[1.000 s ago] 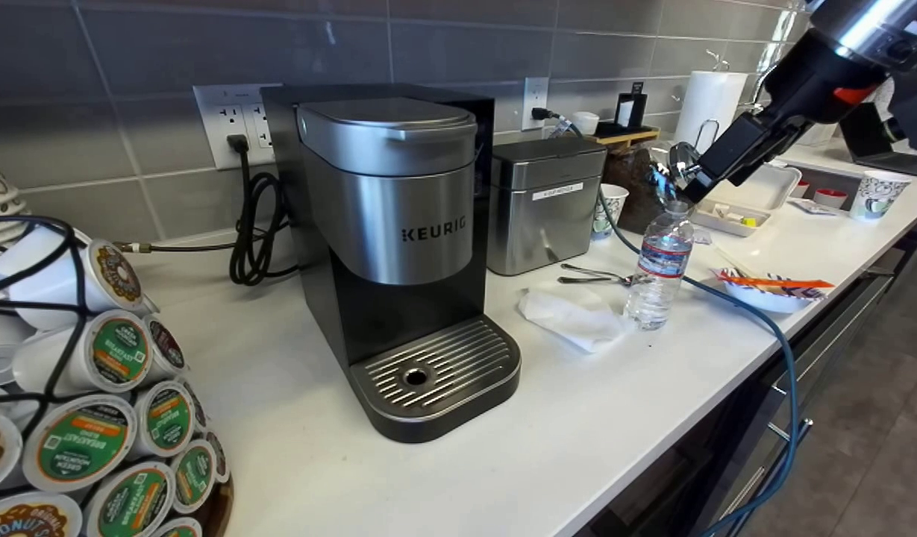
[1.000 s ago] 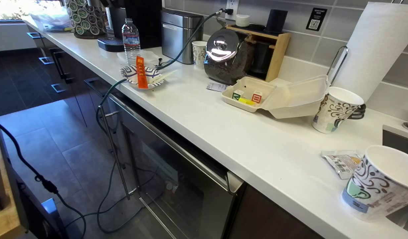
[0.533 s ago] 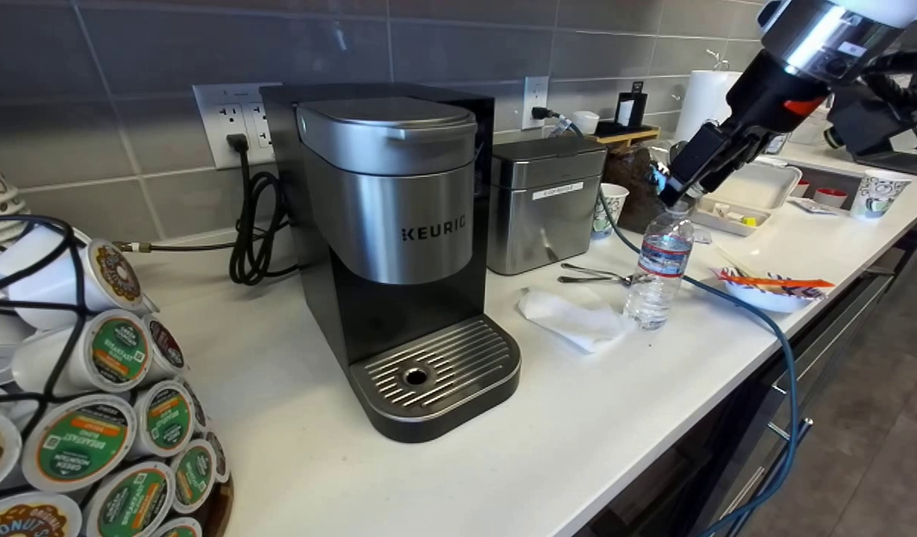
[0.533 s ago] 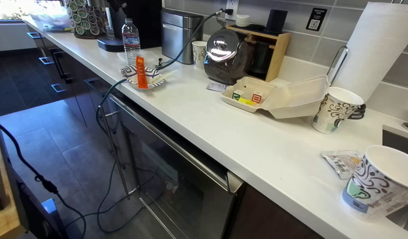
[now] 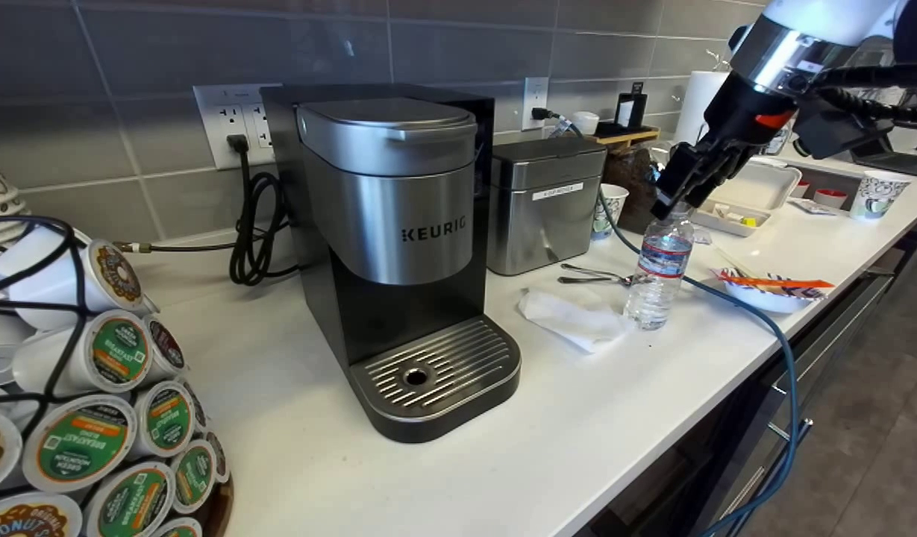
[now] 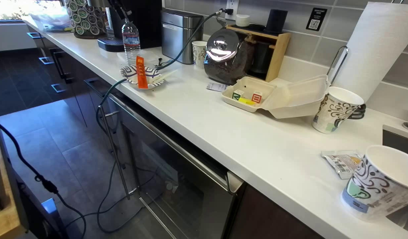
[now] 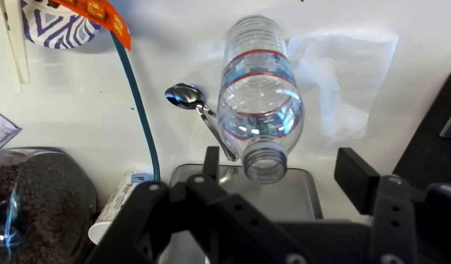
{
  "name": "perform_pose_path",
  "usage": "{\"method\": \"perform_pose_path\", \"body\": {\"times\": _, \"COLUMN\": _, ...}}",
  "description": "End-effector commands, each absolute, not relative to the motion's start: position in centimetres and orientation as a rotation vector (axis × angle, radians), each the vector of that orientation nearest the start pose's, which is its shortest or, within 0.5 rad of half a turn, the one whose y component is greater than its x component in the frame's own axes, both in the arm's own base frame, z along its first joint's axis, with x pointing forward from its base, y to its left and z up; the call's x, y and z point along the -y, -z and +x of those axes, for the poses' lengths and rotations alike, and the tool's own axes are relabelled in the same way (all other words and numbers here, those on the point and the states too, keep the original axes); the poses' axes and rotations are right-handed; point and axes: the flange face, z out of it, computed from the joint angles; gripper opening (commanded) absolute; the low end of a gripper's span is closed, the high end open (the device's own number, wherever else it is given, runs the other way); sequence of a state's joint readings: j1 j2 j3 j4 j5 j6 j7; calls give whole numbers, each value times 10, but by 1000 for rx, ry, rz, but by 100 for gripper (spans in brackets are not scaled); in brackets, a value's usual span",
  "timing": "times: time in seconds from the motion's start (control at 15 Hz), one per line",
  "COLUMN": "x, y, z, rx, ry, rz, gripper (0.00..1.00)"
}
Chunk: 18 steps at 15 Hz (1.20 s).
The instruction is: Move the water bottle to the right then remove the silver lid from the glass bowl.
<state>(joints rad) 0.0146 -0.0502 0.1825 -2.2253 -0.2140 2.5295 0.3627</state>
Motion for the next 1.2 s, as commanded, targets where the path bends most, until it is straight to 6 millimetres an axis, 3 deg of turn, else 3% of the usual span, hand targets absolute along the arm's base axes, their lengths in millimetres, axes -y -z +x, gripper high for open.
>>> {"method": "perform_pose_path", "body": {"times": 0.0, "x": -108, "y": -429, "z": 547, "rx": -43, "ry": 553, "rz": -3169, "gripper": 75}}
{"method": "perform_pose_path", "body": {"times": 0.27, "x": -106, "y": -430, "z": 551, "rx": -66, "ry": 555, "rz": -3164, "gripper": 65}}
{"method": "perform_pose_path", "body": {"times": 0.33, "x": -105, "y": -431, "z": 552, "rx": -68, "ry": 557, "rz": -3165, "gripper": 56}}
{"method": "perform_pose_path", "body": {"times": 0.4, "x": -105, "y": -431, "z": 552, "rx": -69, "ry": 555, "rz": -3168, "gripper": 56}}
{"method": "perform_pose_path", "body": {"times": 0.53, "x": -102, "y": -433, "z": 551, "rx": -67, "ry": 541, "rz": -3185, "gripper": 39}}
{"method": "perform_pose_path", "body": {"times": 0.73, "x": -103, "y": -436, "z": 549, "rx": -57, "ry": 507, "rz": -3207, "gripper": 41}}
{"method": "perform_pose_path", "body": {"times": 0.8, "x": -104, "y": -436, "z": 549, "rx": -55, "ry": 495, "rz": -3211, "gripper": 19}}
{"method": "perform_pose_path", "body": {"times": 1.0, "x": -108, "y": -443, "z": 547, "rx": -53, "ry": 486, "rz": -3217, "gripper": 6}}
{"method": "perform_pose_path", "body": {"times": 1.13, "x": -111, "y": -450, "z": 547, "rx": -46, "ry": 492, "rz": -3215, "gripper": 8}}
